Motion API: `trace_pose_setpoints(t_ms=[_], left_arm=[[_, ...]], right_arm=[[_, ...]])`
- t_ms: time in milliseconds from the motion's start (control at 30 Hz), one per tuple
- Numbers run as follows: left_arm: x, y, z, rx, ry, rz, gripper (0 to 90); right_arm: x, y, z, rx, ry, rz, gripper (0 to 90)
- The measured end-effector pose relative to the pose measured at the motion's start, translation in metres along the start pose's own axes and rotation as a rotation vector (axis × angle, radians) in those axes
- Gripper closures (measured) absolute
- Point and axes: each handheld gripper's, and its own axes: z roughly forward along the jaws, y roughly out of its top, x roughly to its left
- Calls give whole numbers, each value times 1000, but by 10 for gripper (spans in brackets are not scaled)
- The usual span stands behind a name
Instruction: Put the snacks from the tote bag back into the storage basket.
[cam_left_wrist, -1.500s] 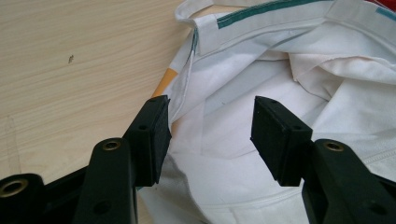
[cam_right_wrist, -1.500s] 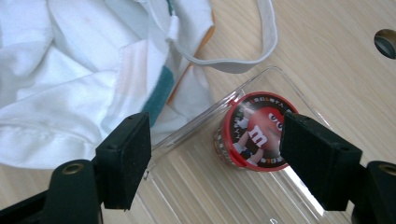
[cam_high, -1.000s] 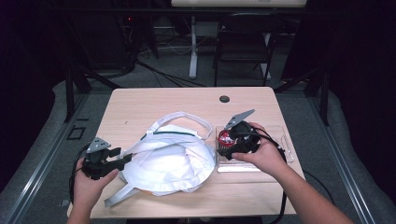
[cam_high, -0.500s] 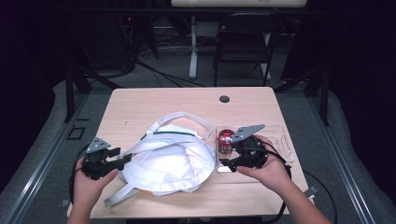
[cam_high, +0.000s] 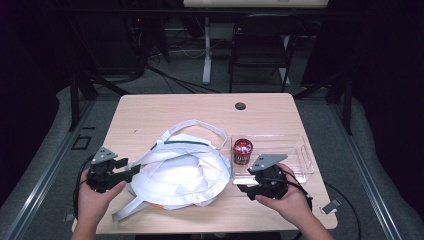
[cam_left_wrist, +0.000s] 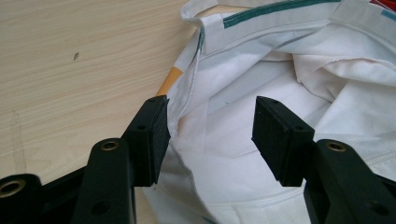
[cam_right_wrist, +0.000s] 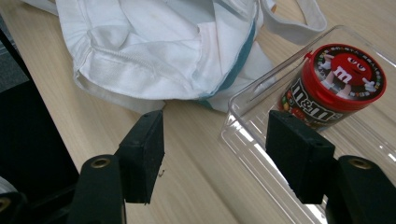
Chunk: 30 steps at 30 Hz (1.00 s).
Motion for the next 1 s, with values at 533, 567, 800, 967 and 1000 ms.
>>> trace_pose_setpoints(t_ms=[533,567,800,967,1000], left_arm=[[0,-1,1,3,3,2,463],[0,-1,1,4,3,2,462],[0,-1,0,3,3,2,462],[0,-1,1,4,3,6,463],[0,-1,1,5,4,6,462]], right_arm=[[5,-41,19,-67,27,63,617],[5,-42,20,-64,26,56,627],[9,-49,25,-73,26,34,659],[9,-54,29,-89,30,56,620],[9,-55,30,-90,28,55,612]])
